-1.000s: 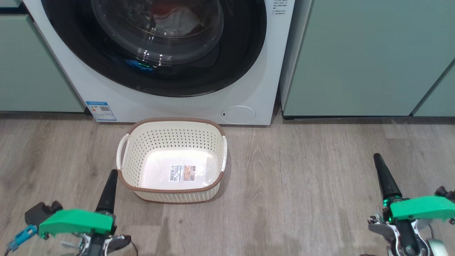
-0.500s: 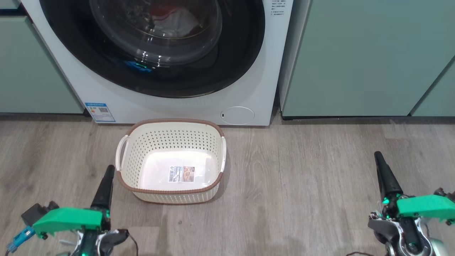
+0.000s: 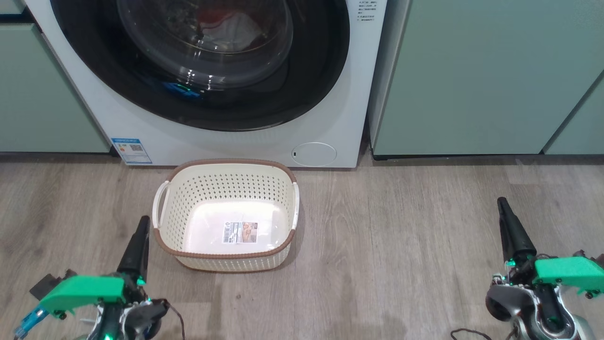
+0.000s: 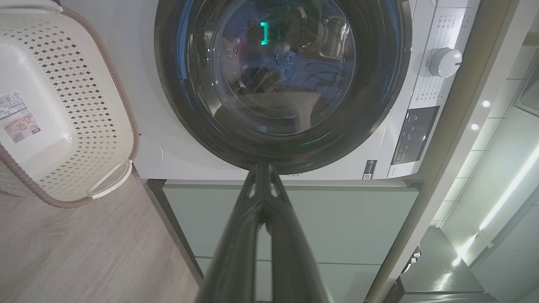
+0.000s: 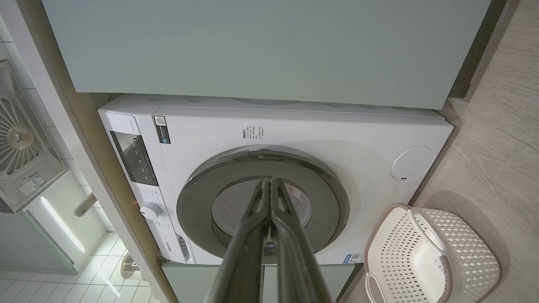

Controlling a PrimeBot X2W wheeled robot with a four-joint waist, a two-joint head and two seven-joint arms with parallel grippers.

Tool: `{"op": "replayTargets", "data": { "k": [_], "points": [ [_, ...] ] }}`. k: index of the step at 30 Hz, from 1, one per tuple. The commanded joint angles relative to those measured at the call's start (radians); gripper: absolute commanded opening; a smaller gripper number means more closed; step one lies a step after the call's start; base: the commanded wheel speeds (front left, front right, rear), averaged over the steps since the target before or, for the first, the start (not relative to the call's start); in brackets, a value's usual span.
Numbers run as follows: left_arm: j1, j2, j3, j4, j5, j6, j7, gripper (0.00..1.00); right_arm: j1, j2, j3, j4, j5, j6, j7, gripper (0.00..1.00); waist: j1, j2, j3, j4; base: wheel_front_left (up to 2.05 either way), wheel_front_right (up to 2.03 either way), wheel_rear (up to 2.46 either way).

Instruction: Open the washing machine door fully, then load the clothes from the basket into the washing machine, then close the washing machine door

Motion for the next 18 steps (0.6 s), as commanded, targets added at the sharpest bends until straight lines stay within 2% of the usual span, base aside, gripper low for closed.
{"op": "replayTargets", "data": {
  "k": [1,18],
  "points": [
    [-0.055,0.007,0.039,-0.029,-0.017,-0.009,0.008,0.0,-0.05,-0.013,0.017,-0.029,0.019,0.0,0.006,0.0,0.0,0.0,0.0,0.0,0.0,0.0,0.0],
    [-0.055,0.007,0.039,-0.029,-0.017,-0.009,0.008,0.0,-0.05,-0.012,0.017,-0.029,0.019,0.0,0.006,0.0,0.0,0.0,0.0,0.0,0.0,0.0,0.0]
  ]
}}
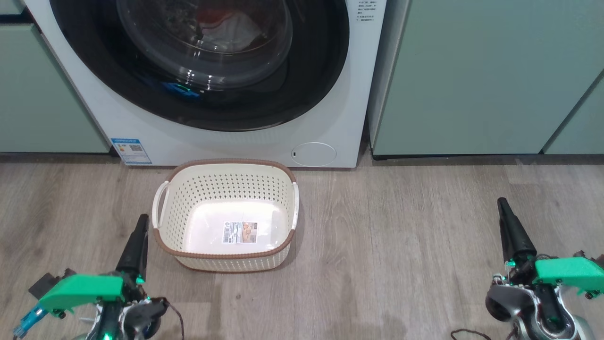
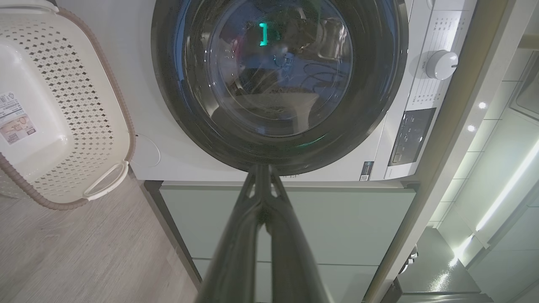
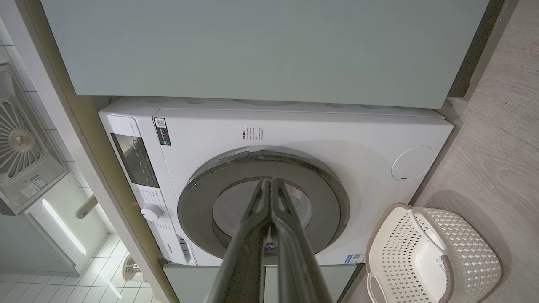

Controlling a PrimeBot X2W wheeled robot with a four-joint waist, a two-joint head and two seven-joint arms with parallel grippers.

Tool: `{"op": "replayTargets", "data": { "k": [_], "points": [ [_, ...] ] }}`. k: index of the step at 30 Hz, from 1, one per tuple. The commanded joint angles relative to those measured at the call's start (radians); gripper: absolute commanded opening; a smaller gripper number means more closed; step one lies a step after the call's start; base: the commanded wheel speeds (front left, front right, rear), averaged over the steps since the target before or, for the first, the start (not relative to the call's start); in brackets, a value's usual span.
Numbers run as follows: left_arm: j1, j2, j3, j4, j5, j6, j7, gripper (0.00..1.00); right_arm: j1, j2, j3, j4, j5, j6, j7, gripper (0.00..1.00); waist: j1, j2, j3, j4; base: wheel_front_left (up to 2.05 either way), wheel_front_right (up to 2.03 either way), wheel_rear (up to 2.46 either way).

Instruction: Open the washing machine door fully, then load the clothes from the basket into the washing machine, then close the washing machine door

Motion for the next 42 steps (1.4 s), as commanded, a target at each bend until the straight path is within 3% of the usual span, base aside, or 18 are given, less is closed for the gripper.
{"op": "replayTargets", "data": {
  "k": [1,42],
  "points": [
    [-0.048,0.008,0.034,-0.03,-0.006,-0.009,0.008,0.0,-0.049,-0.012,0.018,-0.032,0.005,0.0,0.006,0.0,0.0,-0.0001,0.0,0.0,0.0,0.0,0.0],
    [-0.048,0.008,0.034,-0.03,-0.006,-0.009,0.007,0.0,-0.049,-0.012,0.017,-0.032,0.005,0.0,0.007,0.0,0.0,-0.0001,0.0,0.0,0.0,0.0,0.0]
  ]
}}
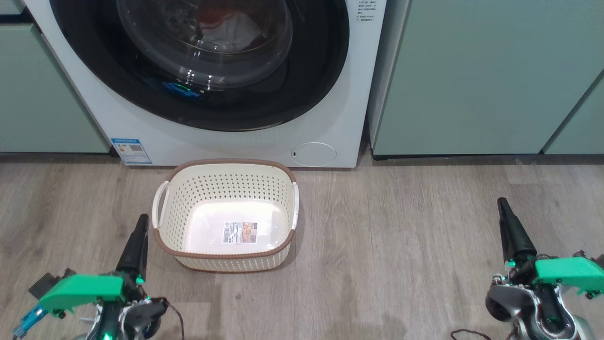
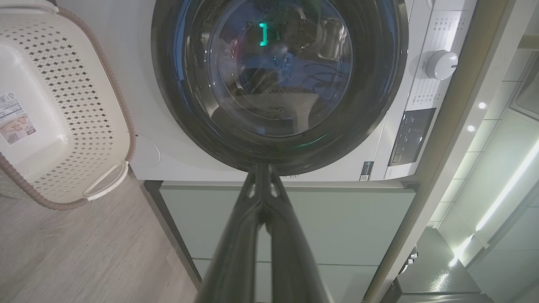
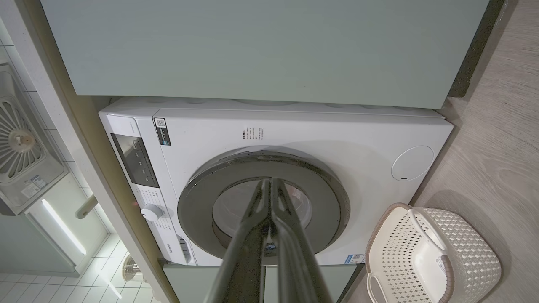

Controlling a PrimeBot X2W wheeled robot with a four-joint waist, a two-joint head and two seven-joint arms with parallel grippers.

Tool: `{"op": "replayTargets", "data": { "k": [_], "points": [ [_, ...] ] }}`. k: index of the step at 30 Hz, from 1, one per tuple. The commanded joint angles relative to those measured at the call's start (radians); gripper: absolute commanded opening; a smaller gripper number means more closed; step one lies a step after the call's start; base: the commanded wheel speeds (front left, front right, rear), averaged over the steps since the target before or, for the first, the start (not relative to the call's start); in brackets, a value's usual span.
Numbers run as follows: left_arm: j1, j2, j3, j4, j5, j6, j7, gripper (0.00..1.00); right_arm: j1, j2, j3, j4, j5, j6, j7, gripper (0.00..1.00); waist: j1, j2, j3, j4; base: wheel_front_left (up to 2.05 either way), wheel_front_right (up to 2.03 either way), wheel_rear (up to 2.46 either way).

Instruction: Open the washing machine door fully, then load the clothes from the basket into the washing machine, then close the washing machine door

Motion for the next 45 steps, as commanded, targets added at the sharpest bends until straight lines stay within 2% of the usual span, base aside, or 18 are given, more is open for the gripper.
{"op": "replayTargets", "data": {
  "k": [1,45],
  "points": [
    [-0.048,0.008,0.034,-0.03,-0.005,-0.009,0.007,0.0,-0.049,-0.012,0.017,-0.032,0.005,0.0,0.007,0.0,0.0,0.0,0.0,0.0,0.0,0.0,0.0],
    [-0.048,0.008,0.034,-0.03,-0.006,-0.009,0.007,0.0,-0.049,-0.012,0.017,-0.032,0.005,0.0,0.007,0.0,0.0,0.0,0.0,0.0,0.0,0.0,0.0]
  ]
}}
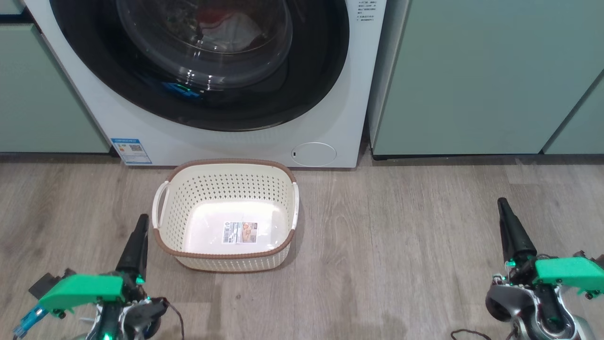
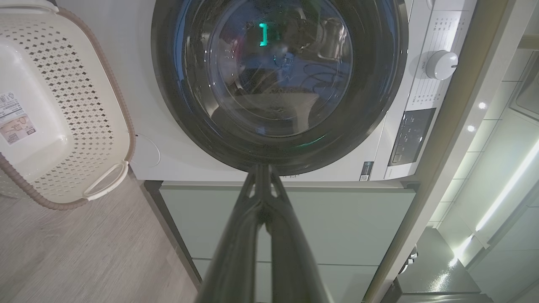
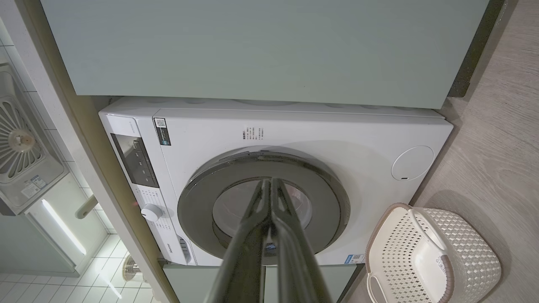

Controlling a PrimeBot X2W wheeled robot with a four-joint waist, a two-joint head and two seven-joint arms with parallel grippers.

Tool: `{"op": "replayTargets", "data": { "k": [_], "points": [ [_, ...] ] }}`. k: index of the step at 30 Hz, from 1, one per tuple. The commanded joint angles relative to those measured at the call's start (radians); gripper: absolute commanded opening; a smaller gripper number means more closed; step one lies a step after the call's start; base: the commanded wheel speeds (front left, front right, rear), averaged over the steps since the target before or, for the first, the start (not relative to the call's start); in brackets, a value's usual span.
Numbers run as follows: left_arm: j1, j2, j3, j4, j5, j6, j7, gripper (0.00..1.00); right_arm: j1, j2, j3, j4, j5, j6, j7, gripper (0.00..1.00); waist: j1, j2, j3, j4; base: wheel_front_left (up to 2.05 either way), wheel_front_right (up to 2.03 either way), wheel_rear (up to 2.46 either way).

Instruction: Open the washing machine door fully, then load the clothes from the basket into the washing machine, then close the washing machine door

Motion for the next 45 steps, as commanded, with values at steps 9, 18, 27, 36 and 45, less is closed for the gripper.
{"op": "replayTargets", "data": {
  "k": [9,18,27,36,45],
  "points": [
    [-0.048,0.008,0.034,-0.03,-0.006,-0.009,0.007,0.0,-0.049,-0.012,0.017,-0.032,0.005,0.0,0.007,0.0,0.0,0.0,0.0,0.0,0.0,0.0,0.0],
    [-0.048,0.008,0.034,-0.03,-0.006,-0.009,0.007,0.0,-0.049,-0.012,0.017,-0.032,0.005,0.0,0.007,0.0,0.0,0.0,0.0,0.0,0.0,0.0,0.0],
    [-0.048,0.008,0.034,-0.03,-0.006,-0.009,0.007,0.0,-0.049,-0.012,0.017,-0.032,0.005,0.0,0.007,0.0,0.0,0.0,0.0,0.0,0.0,0.0,0.0],
    [-0.048,0.008,0.034,-0.03,-0.006,-0.009,0.007,0.0,-0.049,-0.012,0.017,-0.032,0.005,0.0,0.007,0.0,0.0,0.0,0.0,0.0,0.0,0.0,0.0],
    [-0.048,0.008,0.034,-0.03,-0.006,-0.009,0.007,0.0,-0.049,-0.012,0.017,-0.032,0.005,0.0,0.007,0.0,0.0,0.0,0.0,0.0,0.0,0.0,0.0]
  ]
}}
